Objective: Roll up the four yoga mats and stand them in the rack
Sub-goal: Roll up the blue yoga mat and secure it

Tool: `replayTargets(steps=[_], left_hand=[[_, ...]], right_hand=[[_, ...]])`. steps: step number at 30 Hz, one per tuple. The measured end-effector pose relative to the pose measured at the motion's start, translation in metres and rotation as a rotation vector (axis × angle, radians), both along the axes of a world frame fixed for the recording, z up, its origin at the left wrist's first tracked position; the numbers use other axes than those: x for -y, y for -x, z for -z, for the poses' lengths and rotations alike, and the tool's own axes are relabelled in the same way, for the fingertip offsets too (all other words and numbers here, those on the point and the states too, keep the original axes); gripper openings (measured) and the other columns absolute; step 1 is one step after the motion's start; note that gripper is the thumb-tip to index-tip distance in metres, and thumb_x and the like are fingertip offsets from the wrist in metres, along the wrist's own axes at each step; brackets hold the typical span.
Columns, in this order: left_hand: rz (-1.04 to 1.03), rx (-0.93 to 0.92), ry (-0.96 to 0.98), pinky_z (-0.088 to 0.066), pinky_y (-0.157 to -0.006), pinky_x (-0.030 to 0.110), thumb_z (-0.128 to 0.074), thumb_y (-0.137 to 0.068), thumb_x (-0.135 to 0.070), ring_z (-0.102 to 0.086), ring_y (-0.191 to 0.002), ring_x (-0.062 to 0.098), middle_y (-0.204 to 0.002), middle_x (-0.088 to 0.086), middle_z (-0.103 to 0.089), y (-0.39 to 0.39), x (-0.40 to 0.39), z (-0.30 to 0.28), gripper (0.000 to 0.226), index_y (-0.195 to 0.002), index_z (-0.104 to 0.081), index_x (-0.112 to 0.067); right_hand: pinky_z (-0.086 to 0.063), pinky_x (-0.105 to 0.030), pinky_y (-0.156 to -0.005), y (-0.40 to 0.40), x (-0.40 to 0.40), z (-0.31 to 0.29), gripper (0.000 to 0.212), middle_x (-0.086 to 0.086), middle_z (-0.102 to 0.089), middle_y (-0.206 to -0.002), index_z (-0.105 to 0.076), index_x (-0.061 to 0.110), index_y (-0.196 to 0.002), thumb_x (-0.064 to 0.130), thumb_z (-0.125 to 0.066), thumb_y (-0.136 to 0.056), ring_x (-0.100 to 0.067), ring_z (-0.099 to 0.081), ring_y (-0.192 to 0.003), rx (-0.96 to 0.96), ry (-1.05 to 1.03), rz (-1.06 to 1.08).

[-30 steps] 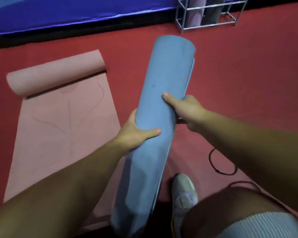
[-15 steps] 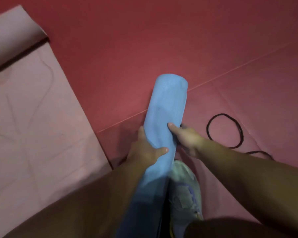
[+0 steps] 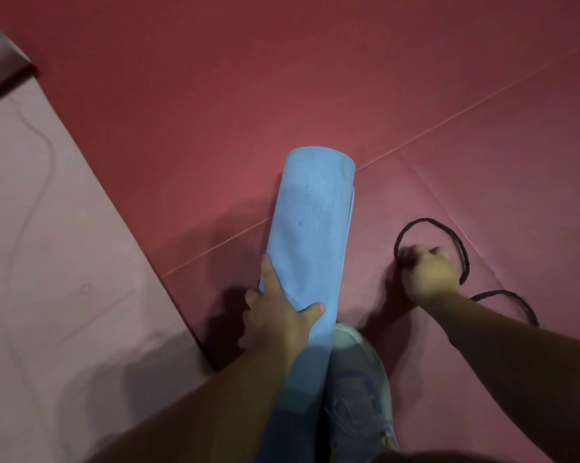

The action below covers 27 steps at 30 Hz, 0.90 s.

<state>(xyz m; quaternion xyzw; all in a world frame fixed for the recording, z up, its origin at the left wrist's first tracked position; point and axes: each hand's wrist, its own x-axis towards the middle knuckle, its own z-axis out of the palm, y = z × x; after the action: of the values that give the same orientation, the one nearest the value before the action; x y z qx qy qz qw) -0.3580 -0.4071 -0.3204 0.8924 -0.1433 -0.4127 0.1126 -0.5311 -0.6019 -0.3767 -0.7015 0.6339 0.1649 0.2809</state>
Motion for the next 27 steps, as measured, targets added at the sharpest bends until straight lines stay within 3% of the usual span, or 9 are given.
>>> replayTargets(steps=[5, 8, 10, 12, 14, 15, 19, 21, 27], left_hand=[[0.015, -0.008, 0.003, -0.048, -0.100, 0.056, -0.077, -0.070, -0.066, -0.052, -0.120, 0.037, -0.137, 0.012, -0.035, -0.003, -0.001, -0.001, 0.124, -0.145, 0.022, -0.056], [0.013, -0.005, 0.001, -0.048, -0.101, 0.056, -0.078, -0.070, -0.066, -0.052, -0.121, 0.037, -0.138, 0.012, -0.034, -0.003, -0.001, -0.003, 0.125, -0.144, 0.022, -0.056], [0.008, -0.018, -0.003, -0.048, -0.100, 0.056, -0.078, -0.070, -0.066, -0.051, -0.121, 0.036, -0.139, 0.012, -0.033, -0.004, 0.000, -0.003, 0.126, -0.144, 0.023, -0.057], [0.014, -0.027, -0.009, -0.048, -0.100, 0.057, -0.077, -0.070, -0.066, -0.051, -0.122, 0.036, -0.139, 0.012, -0.033, -0.003, 0.000, -0.005, 0.126, -0.143, 0.024, -0.057], [0.012, -0.026, -0.008, -0.048, -0.099, 0.058, -0.077, -0.070, -0.067, -0.050, -0.122, 0.036, -0.140, 0.012, -0.033, -0.004, 0.000, -0.006, 0.126, -0.143, 0.025, -0.058], [0.011, -0.027, -0.007, -0.048, -0.100, 0.058, -0.077, -0.070, -0.067, -0.050, -0.123, 0.035, -0.141, 0.012, -0.033, -0.004, 0.000, -0.007, 0.126, -0.143, 0.024, -0.058], [0.020, -0.038, -0.013, -0.049, -0.099, 0.056, -0.077, -0.071, -0.066, -0.051, -0.123, 0.034, -0.142, 0.012, -0.032, -0.005, 0.000, -0.010, 0.124, -0.143, 0.024, -0.057], [0.024, -0.022, -0.027, -0.049, -0.099, 0.055, -0.077, -0.073, -0.065, -0.051, -0.123, 0.033, -0.142, 0.011, -0.033, -0.003, 0.002, -0.011, 0.124, -0.146, 0.023, -0.055], [0.035, -0.003, -0.044, -0.048, -0.098, 0.052, -0.077, -0.075, -0.063, -0.047, -0.127, 0.033, -0.144, 0.012, -0.033, -0.001, 0.006, -0.016, 0.125, -0.150, 0.021, -0.050]], right_hand=[[-0.046, -0.038, -0.077, -0.019, -0.008, -0.005, 0.025, -0.023, -0.066, -0.107, -0.056, 0.010, -0.110, 0.006, -0.057, -0.085, -0.042, -0.064, -0.102, -0.016, -0.009, -0.158], [-0.048, -0.037, -0.077, -0.036, -0.013, -0.004, 0.030, -0.021, -0.069, -0.108, -0.060, 0.006, -0.112, 0.007, -0.064, -0.082, -0.039, -0.065, -0.102, 0.036, -0.016, -0.131], [-0.051, -0.034, -0.070, -0.053, -0.016, -0.010, 0.021, -0.019, -0.071, -0.092, -0.067, 0.003, -0.104, 0.005, -0.066, -0.083, -0.035, -0.067, -0.085, 0.273, -0.029, 0.090], [-0.045, -0.027, -0.045, -0.076, -0.017, -0.024, 0.006, -0.019, -0.059, -0.073, -0.063, -0.002, -0.089, -0.002, -0.057, -0.088, -0.028, -0.055, -0.055, 0.649, -0.195, 0.531], [-0.036, -0.022, -0.038, -0.098, -0.013, -0.040, 0.017, -0.013, -0.050, -0.067, -0.059, 0.003, -0.087, -0.004, -0.044, -0.091, -0.021, -0.044, -0.045, 0.922, -0.408, 0.889], [-0.037, -0.022, -0.038, -0.105, -0.010, -0.045, 0.021, -0.009, -0.050, -0.068, -0.060, 0.006, -0.090, -0.003, -0.041, -0.092, -0.019, -0.044, -0.047, 0.984, -0.449, 0.960], [-0.039, -0.021, -0.040, -0.114, -0.011, -0.051, 0.039, -0.007, -0.059, -0.080, -0.067, 0.005, -0.110, -0.011, -0.036, -0.091, -0.017, -0.048, -0.050, 0.905, -0.326, 0.838], [-0.039, -0.020, -0.040, -0.114, -0.012, -0.047, 0.028, -0.008, -0.064, -0.081, -0.066, 0.005, -0.113, -0.008, -0.052, -0.093, -0.014, -0.052, -0.044, 0.902, -0.308, 0.818], [-0.046, -0.018, -0.043, -0.121, -0.001, -0.046, 0.033, -0.005, -0.066, -0.094, -0.064, 0.013, -0.113, 0.024, -0.080, -0.086, -0.008, -0.058, -0.053, 0.923, -0.313, 0.795]])
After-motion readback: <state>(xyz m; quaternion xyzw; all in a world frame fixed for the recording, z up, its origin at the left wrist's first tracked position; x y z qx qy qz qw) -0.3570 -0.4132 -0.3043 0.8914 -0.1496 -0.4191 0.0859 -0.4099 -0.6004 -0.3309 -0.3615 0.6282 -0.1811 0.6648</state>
